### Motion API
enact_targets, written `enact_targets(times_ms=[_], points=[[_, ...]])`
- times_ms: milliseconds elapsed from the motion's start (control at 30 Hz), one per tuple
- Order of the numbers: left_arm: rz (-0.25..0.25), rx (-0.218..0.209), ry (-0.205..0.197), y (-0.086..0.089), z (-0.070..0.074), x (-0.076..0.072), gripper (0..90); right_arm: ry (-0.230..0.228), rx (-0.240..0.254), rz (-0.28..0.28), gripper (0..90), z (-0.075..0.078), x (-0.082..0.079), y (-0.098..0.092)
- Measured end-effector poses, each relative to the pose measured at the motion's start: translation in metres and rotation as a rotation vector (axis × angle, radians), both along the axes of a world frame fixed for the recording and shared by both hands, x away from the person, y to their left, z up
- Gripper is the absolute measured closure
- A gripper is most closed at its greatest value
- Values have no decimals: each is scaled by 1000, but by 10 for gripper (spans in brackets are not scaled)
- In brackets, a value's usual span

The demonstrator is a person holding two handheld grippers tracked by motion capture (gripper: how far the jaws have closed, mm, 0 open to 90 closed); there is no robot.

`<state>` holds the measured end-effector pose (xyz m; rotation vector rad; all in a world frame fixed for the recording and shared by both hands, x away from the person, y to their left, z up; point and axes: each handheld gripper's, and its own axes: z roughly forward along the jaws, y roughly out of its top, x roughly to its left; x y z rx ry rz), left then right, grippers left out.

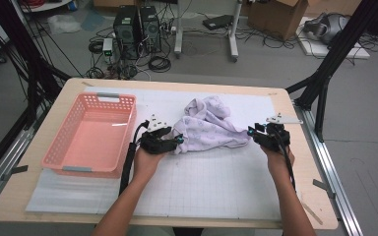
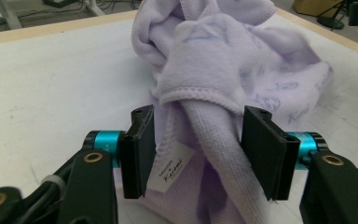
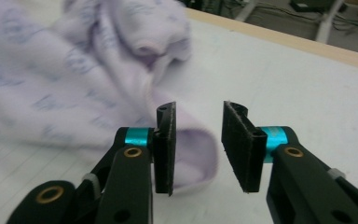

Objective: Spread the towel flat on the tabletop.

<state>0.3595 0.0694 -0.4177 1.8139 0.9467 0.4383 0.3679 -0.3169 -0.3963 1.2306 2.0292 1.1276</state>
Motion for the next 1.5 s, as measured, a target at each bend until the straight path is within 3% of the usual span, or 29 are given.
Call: enact_targets(times_ms=[67,167,267,367,467,667,767,833,900,967,1067,1233,1367,1500], points=[[-16,8,-4,2,-1,-6,446,-6,13,56,675,-3,-14,1],[-35,10,-5,5,-3,-17,443,42,43,142,721,-14,-29,7],[-75,36,-6,6,-7,-26,447,92,23,225,748,-28,-36,22],[-115,55,13,4,-12,-30,462,143,15,289,753,-41,-31,38],[-137,68,24,-1,-16,-30,471,158,-3,298,747,-48,-22,52],[-143,102,31,-12,-23,-25,434,140,-40,266,676,-50,-2,69],[-145,126,49,-19,-29,-22,442,137,-67,247,704,-52,8,77],[-156,160,36,-22,-31,-22,575,116,-121,243,787,-52,8,82],[-150,137,43,-20,-28,-22,724,108,-136,252,856,-52,8,82],[-151,104,69,-13,-23,-23,785,124,-132,276,872,-50,7,79],[-170,43,83,-3,-17,-28,788,127,-118,312,874,-46,-4,73],[-179,-52,84,11,-4,-42,788,114,-90,346,874,-38,-36,54],[-177,-97,101,21,-1,-52,787,108,-76,333,874,-30,-62,29],[-199,-108,122,21,-1,-62,784,89,-44,307,875,-24,-89,5]])
